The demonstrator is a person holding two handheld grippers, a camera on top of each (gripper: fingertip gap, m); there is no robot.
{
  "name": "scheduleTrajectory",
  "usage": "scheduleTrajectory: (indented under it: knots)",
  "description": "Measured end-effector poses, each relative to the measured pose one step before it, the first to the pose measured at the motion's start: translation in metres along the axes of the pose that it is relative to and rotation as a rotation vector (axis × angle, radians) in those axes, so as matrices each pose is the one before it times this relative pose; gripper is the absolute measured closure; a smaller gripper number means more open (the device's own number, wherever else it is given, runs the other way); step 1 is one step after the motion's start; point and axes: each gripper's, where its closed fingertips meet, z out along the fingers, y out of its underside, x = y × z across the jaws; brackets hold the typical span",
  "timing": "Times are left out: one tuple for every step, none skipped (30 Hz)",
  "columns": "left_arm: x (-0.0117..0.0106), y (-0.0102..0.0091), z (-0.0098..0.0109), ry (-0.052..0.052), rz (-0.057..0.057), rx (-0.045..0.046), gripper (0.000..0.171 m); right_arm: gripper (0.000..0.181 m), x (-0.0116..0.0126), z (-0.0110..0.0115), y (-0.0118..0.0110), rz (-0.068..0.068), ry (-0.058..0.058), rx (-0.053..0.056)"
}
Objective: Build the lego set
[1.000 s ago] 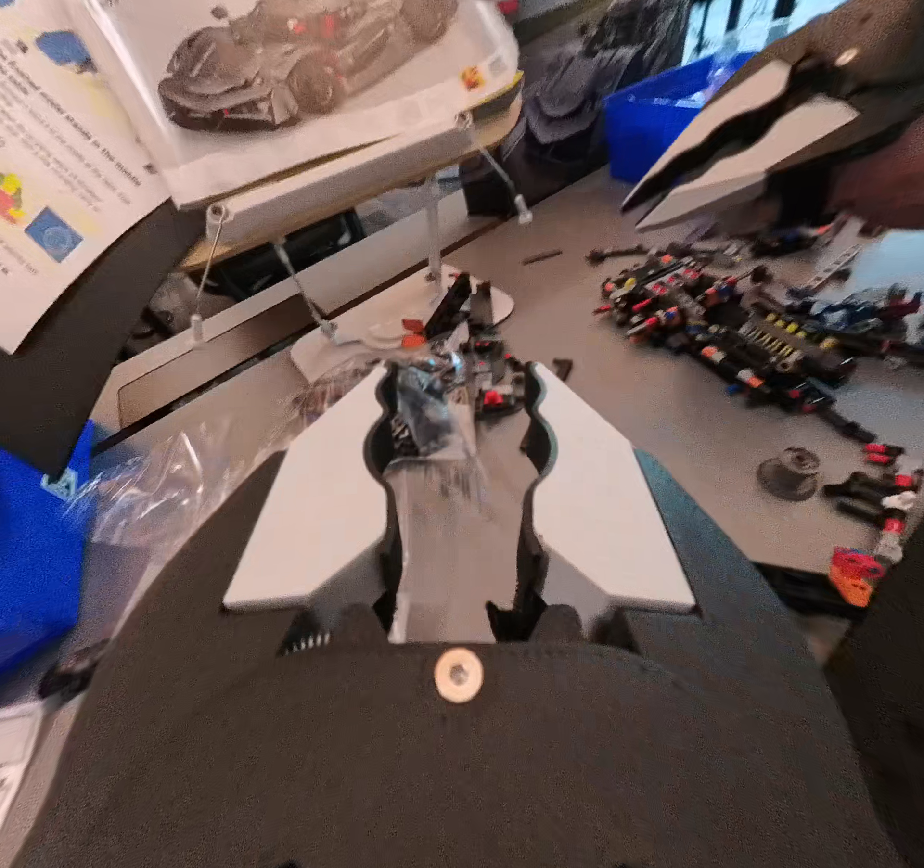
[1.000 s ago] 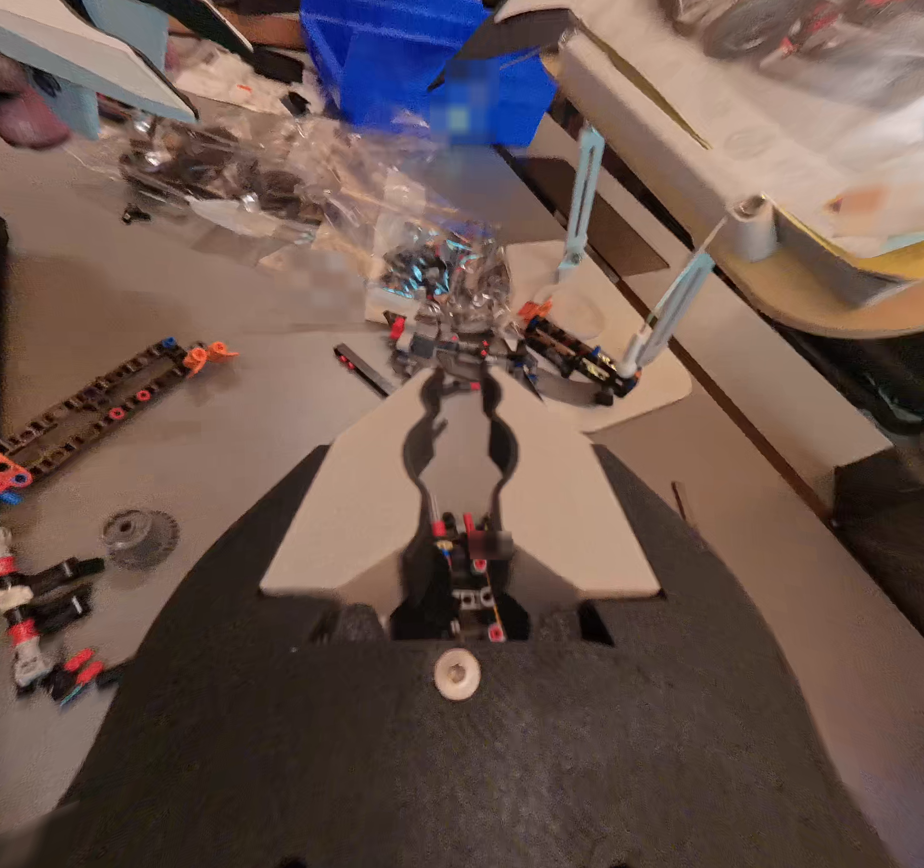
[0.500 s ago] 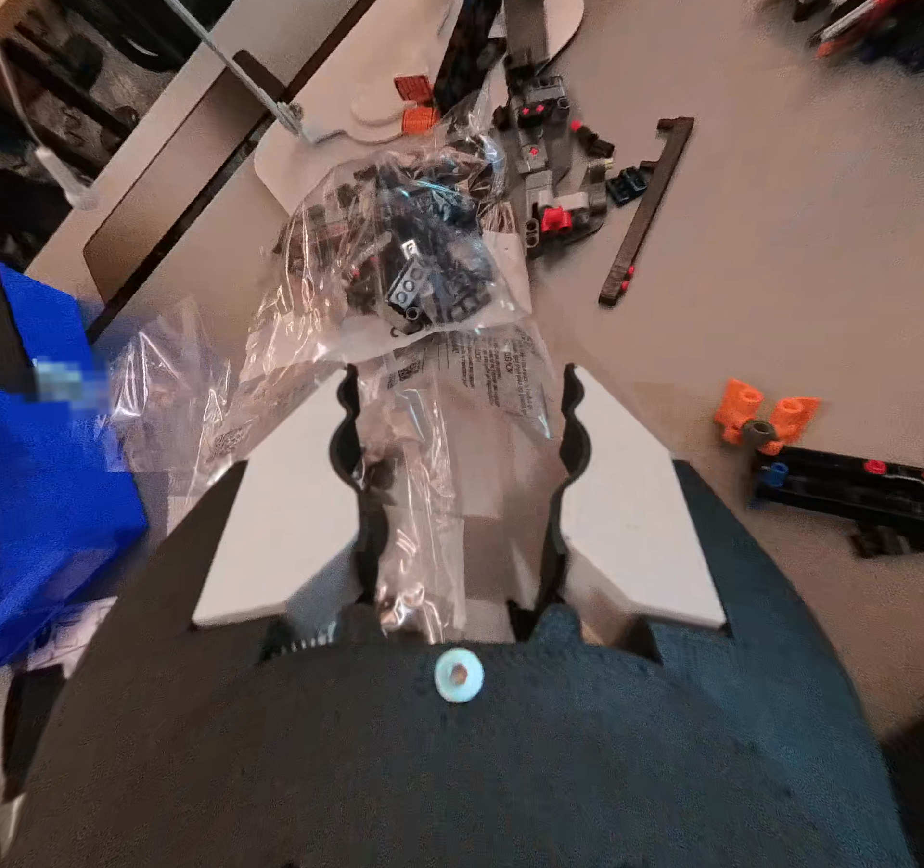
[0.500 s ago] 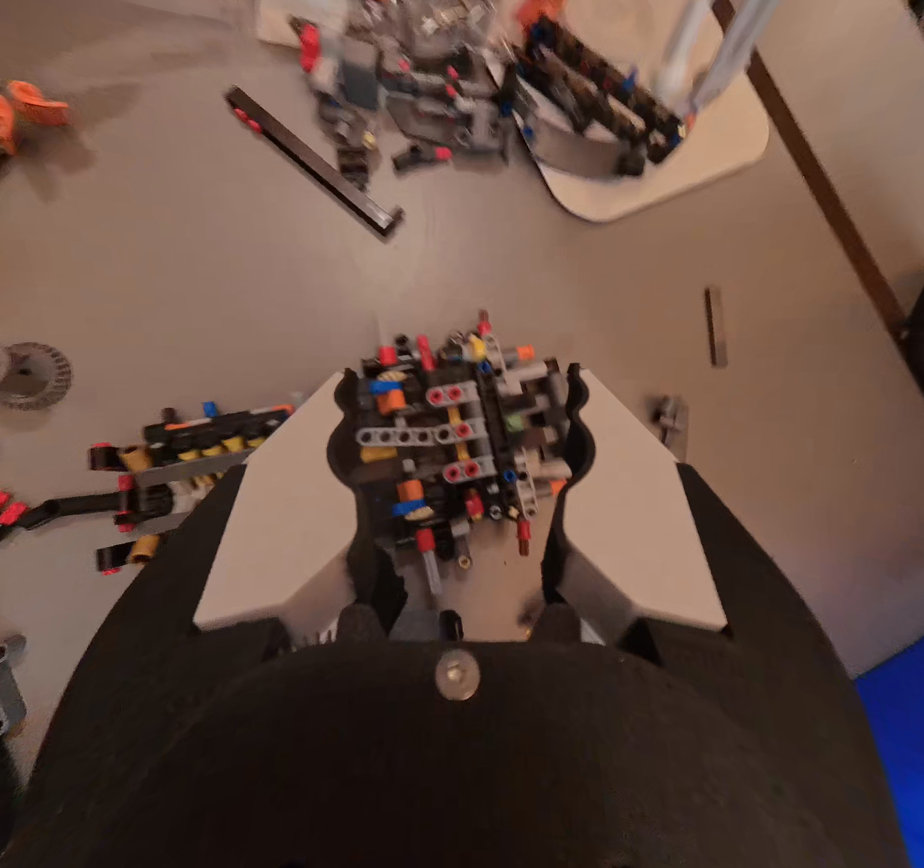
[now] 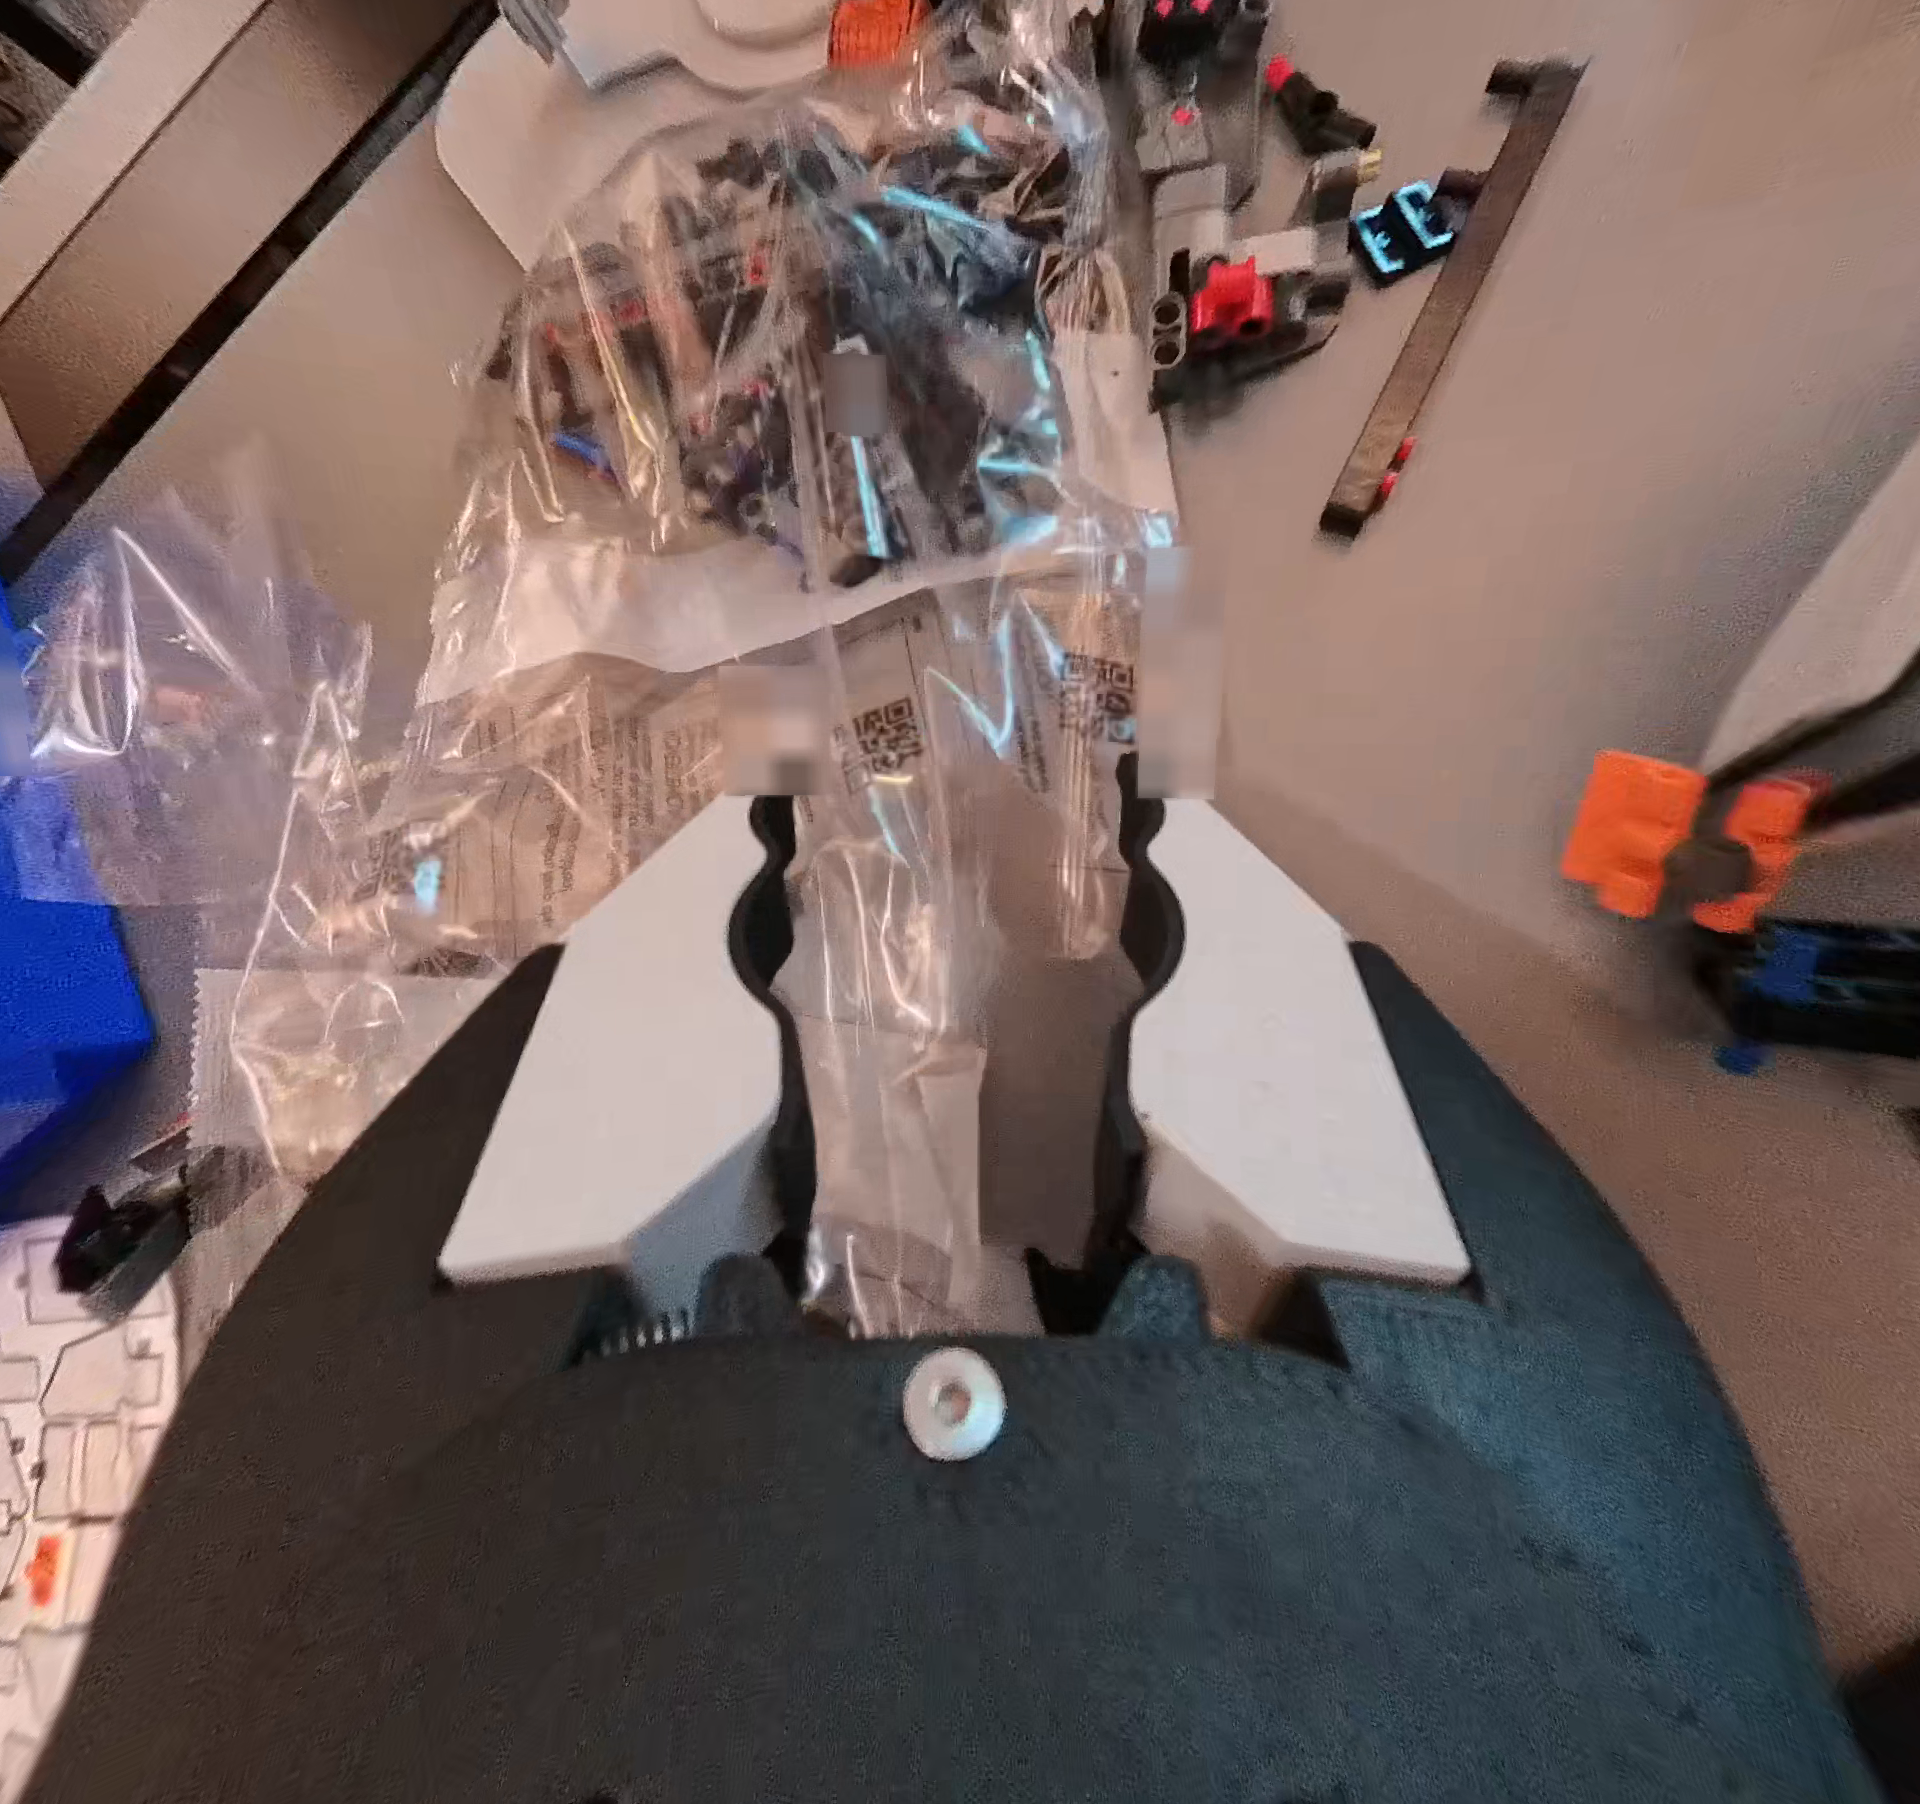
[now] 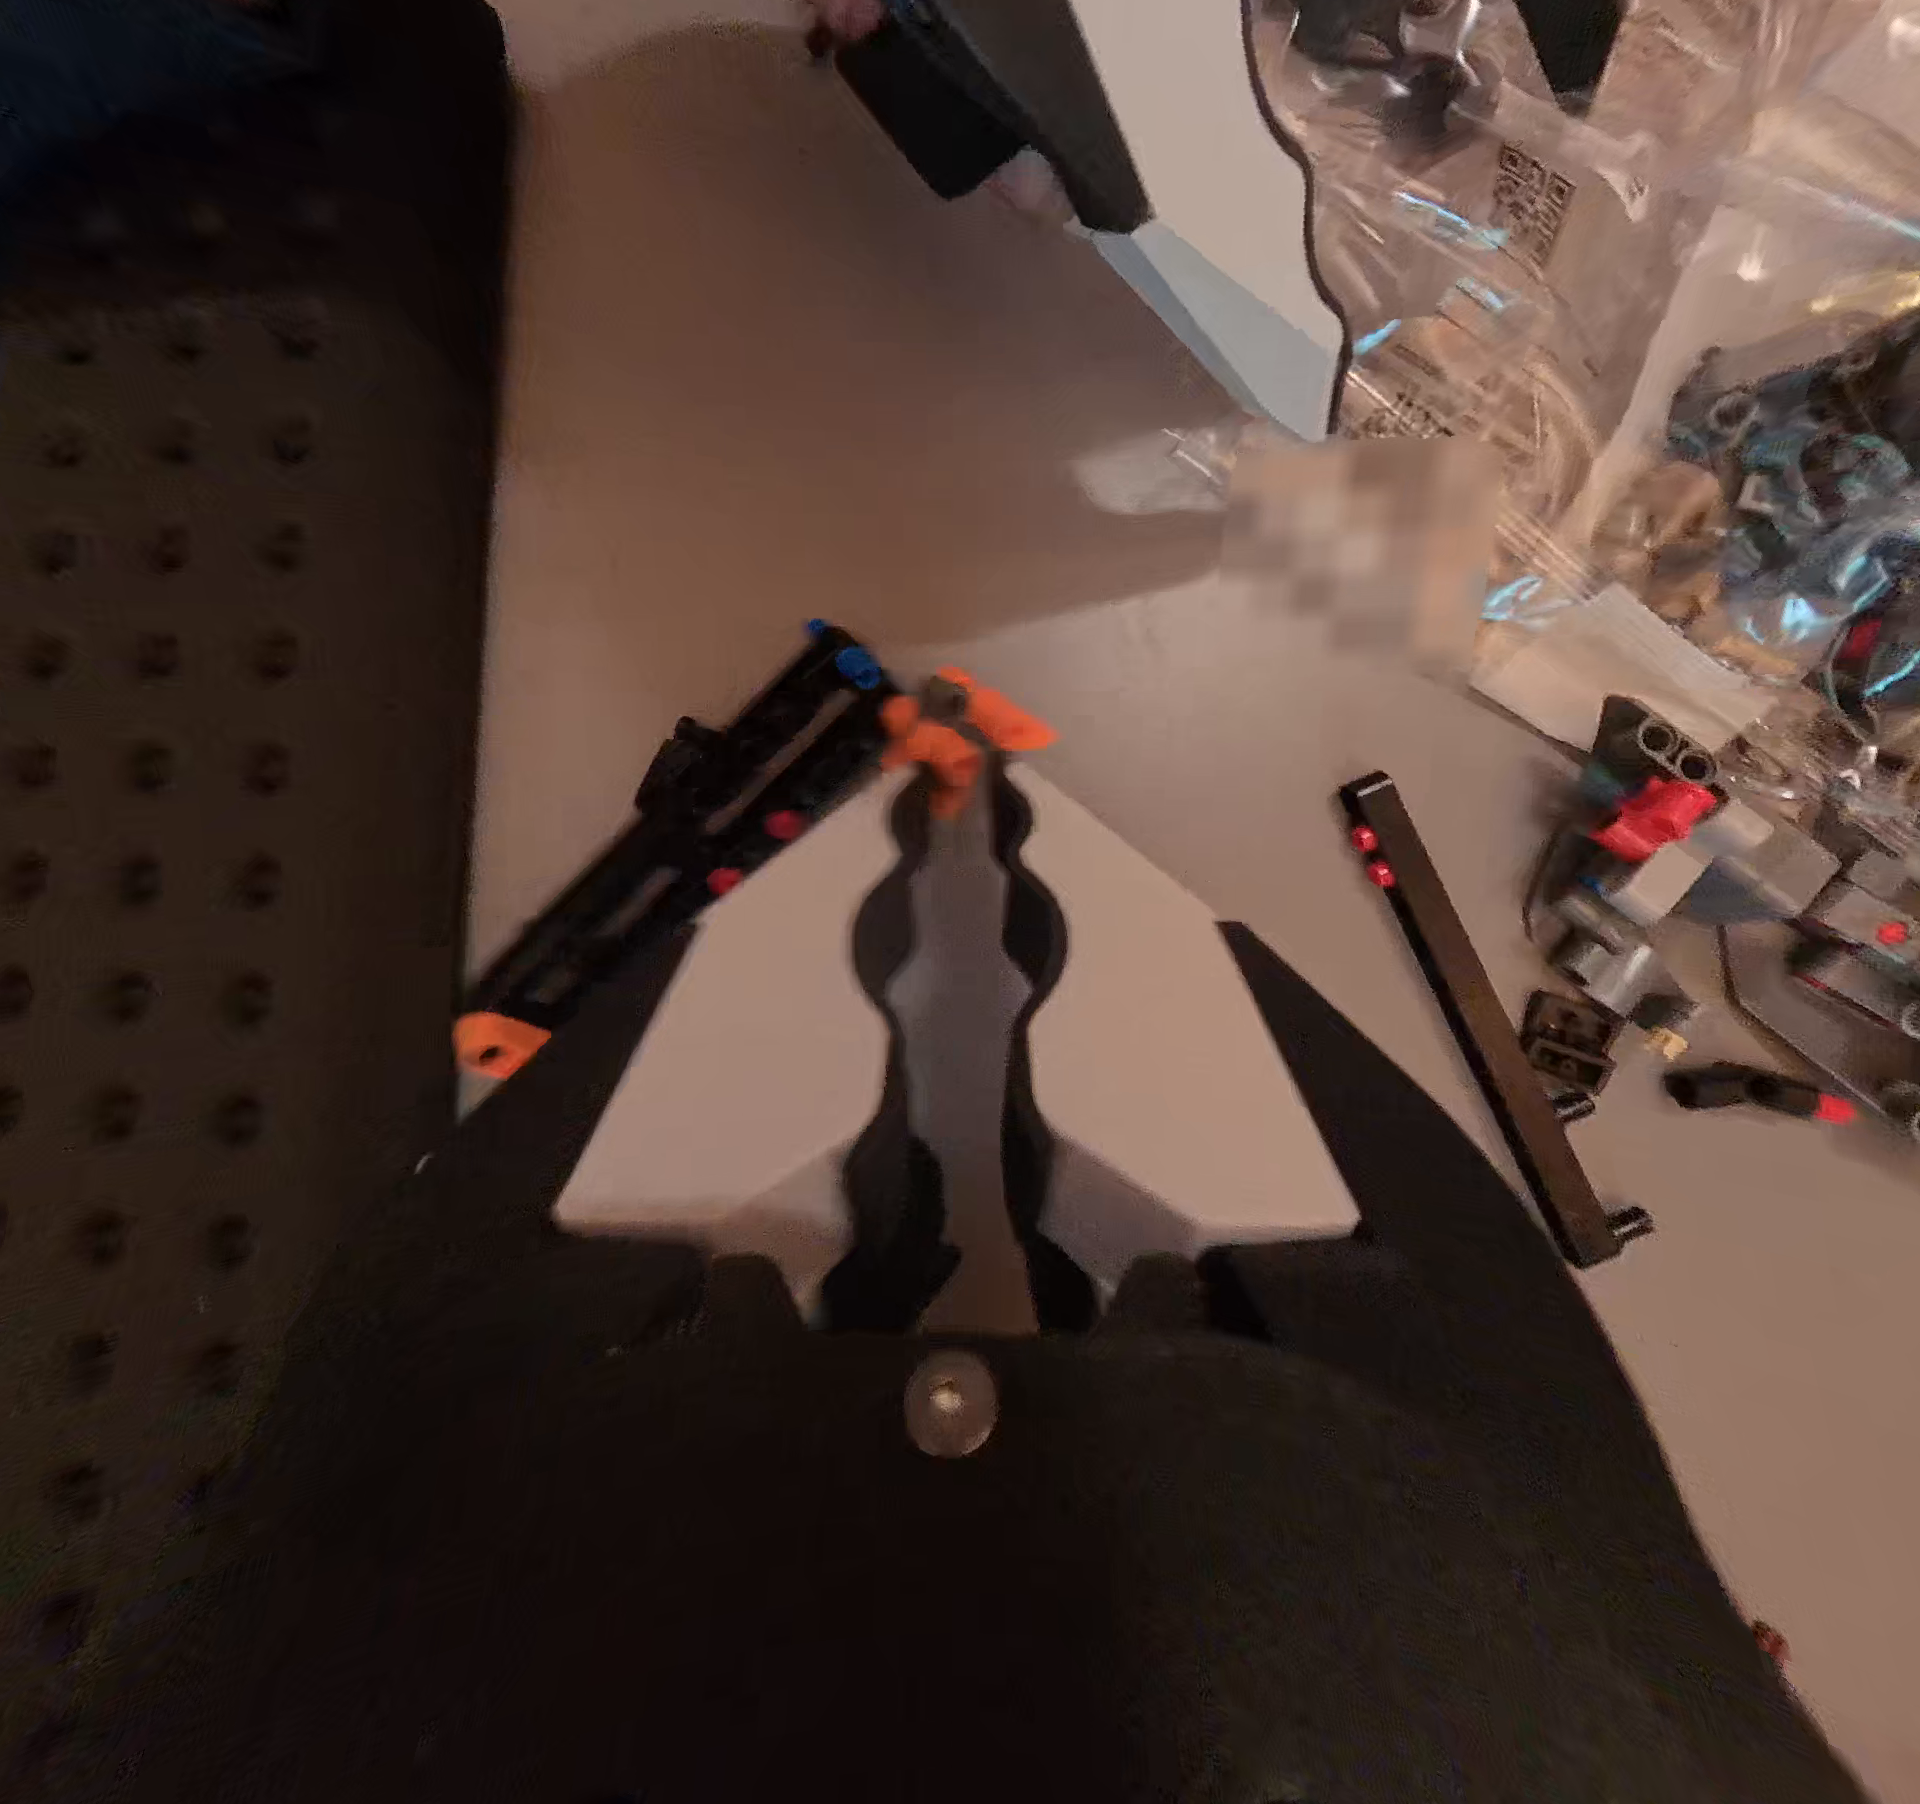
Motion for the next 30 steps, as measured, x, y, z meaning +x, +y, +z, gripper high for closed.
scheduleTrajectory:
  knots:
    - [0.00113, -0.00556, -0.00353, 0.0105, -0.0060, 0.03554, 0.111, 0.176, -0.00022, -0.00105, -0.00108, -0.0024, -0.0019, 0.0114]
    - [0.00276, -0.00571, -0.00325, 0.0171, -0.0036, 0.03852, 0.112, 0.177, 0.00015, -0.00143, -0.00085, -0.0025, 0.0005, 0.0095]
    - [0.00394, -0.00407, -0.00317, 0.0223, -0.0052, 0.03278, 0.112, 0.177, 0.00234, -0.00274, -0.00216, 0.0008, 0.0131, 0.0199]
    - [0.00390, -0.00321, -0.00314, 0.0215, -0.0066, 0.02704, 0.113, 0.178, 0.00135, -0.00412, -0.00295, 0.0064, 0.0023, 0.0245]
    - [0.00405, -0.00449, -0.00329, 0.0228, -0.0147, 0.03308, 0.114, 0.178, 0.00085, -0.00528, -0.00343, 0.0083, -0.0035, 0.0279]
    - [0.00526, -0.00518, -0.00327, 0.0326, -0.0200, 0.03805, 0.114, 0.178, 0.00232, -0.00617, -0.00434, 0.0010, 0.0094, 0.0342]
    - [0.00765, -0.00594, -0.00373, 0.0471, -0.0192, 0.04314, 0.115, 0.178, 0.00347, -0.00698, -0.00422, -0.0033, 0.0187, 0.0349]
    - [0.01033, -0.00792, -0.00410, 0.0640, -0.0242, 0.05803, 0.115, 0.179, 0.00375, -0.00732, -0.00380, -0.0006, 0.0193, 0.0329]
    - [0.00966, -0.00808, -0.00398, 0.0644, -0.0351, 0.05817, 0.118, 0.179, 0.00395, -0.00790, -0.00514, -0.0017, 0.0199, 0.0411]
    - [0.01176, -0.00777, -0.00315, 0.0800, -0.0370, 0.05628, 0.117, 0.179, 0.00430, -0.00826, -0.00678, -0.0003, 0.0210, 0.0501]
    - [0.01261, -0.00831, -0.00234, 0.0857, -0.0363, 0.05944, 0.115, 0.179, 0.00461, -0.00823, -0.00796, 0.0033, 0.0231, 0.0561]
    - [0.00942, -0.00672, -0.00040, 0.0687, -0.0370, 0.04779, 0.113, 0.179, 0.00279, -0.00759, -0.00904, 0.0008, 0.0152, 0.0583]
    - [0.00854, -0.00558, 0.00178, 0.0574, -0.0308, 0.03607, 0.110, 0.179, 0.00132, -0.00673, -0.00979, -0.0098, 0.0149, 0.0580]
    - [0.00905, -0.00350, 0.00404, 0.0532, -0.0181, 0.01834, 0.109, 0.179, 0.00169, -0.00501, -0.00804, -0.0150, 0.0234, 0.0420]
    - [0.00618, -0.00227, 0.00554, 0.0301, -0.0055, 0.01107, 0.109, 0.179, 0.00160, -0.00305, -0.00548, -0.0196, 0.0269, 0.0229]
    - [0.00440, -0.00200, 0.00557, 0.0117, 0.0032, 0.01006, 0.113, 0.179, 0.00056, -0.00151, -0.00387, -0.0282, 0.0248, 0.0144]
    - [0.00453, -0.00030, 0.00613, 0.0132, 0.0021, 0.00085, 0.117, 0.179, -0.00012, -0.00032, -0.00290, -0.0328, 0.0245, 0.0082]
    - [0.00200, 0.00089, 0.00559, -0.0019, 0.0117, -0.00860, 0.130, 0.179, -0.00122, 0.00012, -0.00217, -0.0312, 0.0185, 0.0029]
    - [-0.00851, 0.00036, 0.00276, -0.0757, 0.0275, -0.00723, 0.146, 0.179, -0.00122, -0.00014, -0.00206, -0.0294, 0.0170, 0.0016]
    - [-0.00346, -0.00051, 0.00232, -0.0424, 0.0352, -0.00489, 0.151, 0.180, -0.00051, -0.00075, -0.00208, -0.0349, 0.0235, 0.0017]
    - [-0.00029, -0.00198, -0.00044, -0.0077, 0.0177, 0.00302, 0.152, 0.180, -0.00049, -0.00099, -0.00213, -0.0373, 0.0235, 0.0007]
    - [-0.00163, -0.00453, -0.00240, -0.0067, 0.0008, 0.02609, 0.156, 0.181, -0.00063, -0.00032, -0.00207, -0.0303, 0.0211, -0.0018]
    - [-0.00040, -0.00198, -0.00127, 0.0016, -0.0077, 0.01147, 0.156, 0.181, -0.00030, 0.00048, -0.00123, -0.0255, 0.0210, -0.0088]
    - [-0.00106, 0.00088, -0.00001, -0.0061, -0.0126, -0.00617, 0.157, 0.181, -0.00015, 0.00060, 0.00037, -0.0248, 0.0172, -0.0177]
    - [-0.00125, 0.00121, 0.00019, -0.0167, 0.0110, -0.00817, 0.157, 0.181, -0.00012, 0.00022, 0.00017, -0.0194, 0.0125, -0.0125]
    - [-0.00143, -0.00063, -0.00073, -0.0285, 0.0284, -0.00208, 0.157, 0.181, -0.00015, -0.00021, -0.00102, -0.0084, 0.0111, -0.0033]
    - [-0.00078, -0.00154, -0.00126, -0.0200, 0.0181, -0.00182, 0.158, 0.181, -0.00014, -0.00068, -0.00136, -0.0090, 0.0121, -0.0021]
    - [-0.00057, -0.00107, -0.00033, -0.0064, 0.0003, 0.00459, 0.158, 0.181, 0.00032, -0.00099, -0.00006, -0.0156, 0.0139, -0.0134]
    - [0.00005, 0.00079, 0.00149, 0.0114, -0.0196, 0.00106, 0.158, 0.181, 0.00068, -0.00113, 0.00044, -0.0156, 0.0152, -0.0150]
    - [0.00054, -0.00070, 0.00135, 0.0052, -0.0155, 0.00742, 0.159, 0.181, 0.00063, -0.00112, -0.00041, -0.0024, 0.0125, -0.0031]
